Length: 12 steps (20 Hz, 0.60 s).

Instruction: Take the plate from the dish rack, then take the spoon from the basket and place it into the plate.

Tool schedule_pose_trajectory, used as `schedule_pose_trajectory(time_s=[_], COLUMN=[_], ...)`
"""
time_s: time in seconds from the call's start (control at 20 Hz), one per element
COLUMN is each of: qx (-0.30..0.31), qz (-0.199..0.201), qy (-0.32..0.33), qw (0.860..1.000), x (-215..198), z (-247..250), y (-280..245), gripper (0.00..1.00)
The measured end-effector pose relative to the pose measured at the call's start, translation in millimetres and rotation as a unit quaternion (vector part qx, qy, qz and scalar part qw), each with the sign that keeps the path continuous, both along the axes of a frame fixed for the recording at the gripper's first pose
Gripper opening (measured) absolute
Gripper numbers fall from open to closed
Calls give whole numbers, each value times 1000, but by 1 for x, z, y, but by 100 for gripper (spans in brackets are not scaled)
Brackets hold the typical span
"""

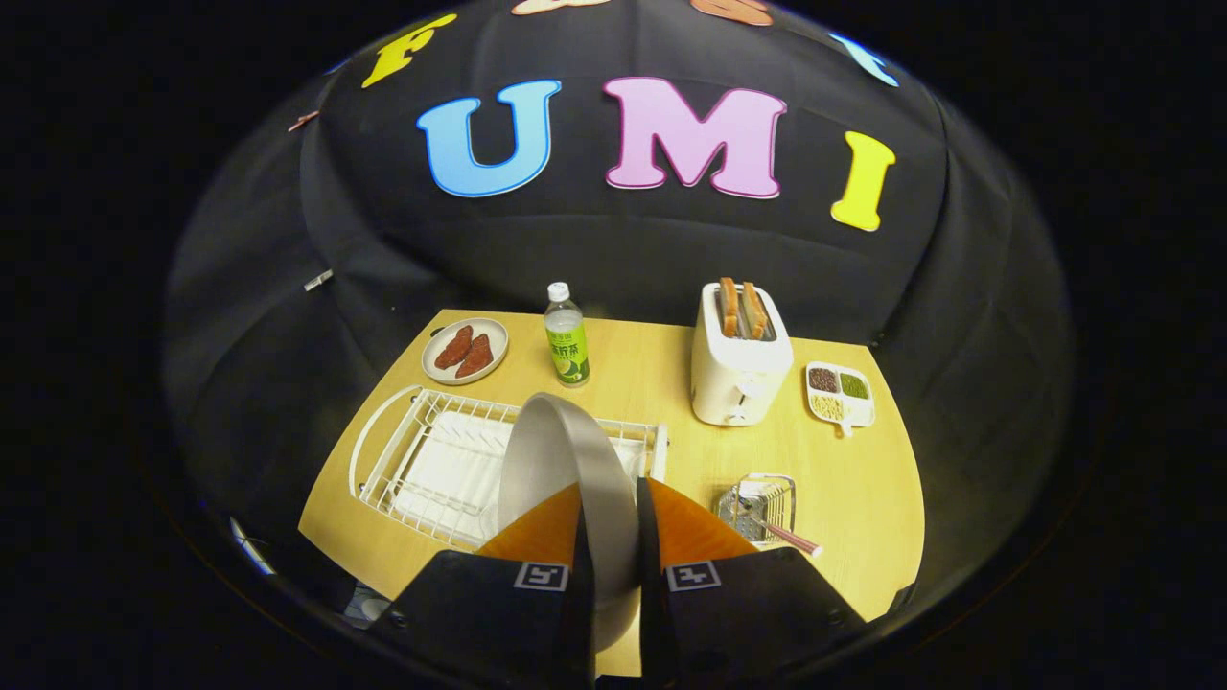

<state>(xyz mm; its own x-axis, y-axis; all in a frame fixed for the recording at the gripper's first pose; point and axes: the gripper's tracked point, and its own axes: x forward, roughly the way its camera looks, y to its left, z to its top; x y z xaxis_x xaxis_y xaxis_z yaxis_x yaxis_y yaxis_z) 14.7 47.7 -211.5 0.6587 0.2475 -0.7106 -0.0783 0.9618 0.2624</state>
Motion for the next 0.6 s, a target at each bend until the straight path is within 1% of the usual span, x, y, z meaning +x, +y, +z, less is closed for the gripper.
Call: schedule_pose_trajectory(time_s=[0.15,0.3,0.45,0.6], qx=[44,62,79,110], qz=[-16,-34,-46,-63], qy=[26,46,73,107], qw=[999,996,993,986], x=[-40,-79,-115,-144], z=[-13,-37,-68,-101], y=[-25,-49,-60,-64], gripper=[22,22,22,22])
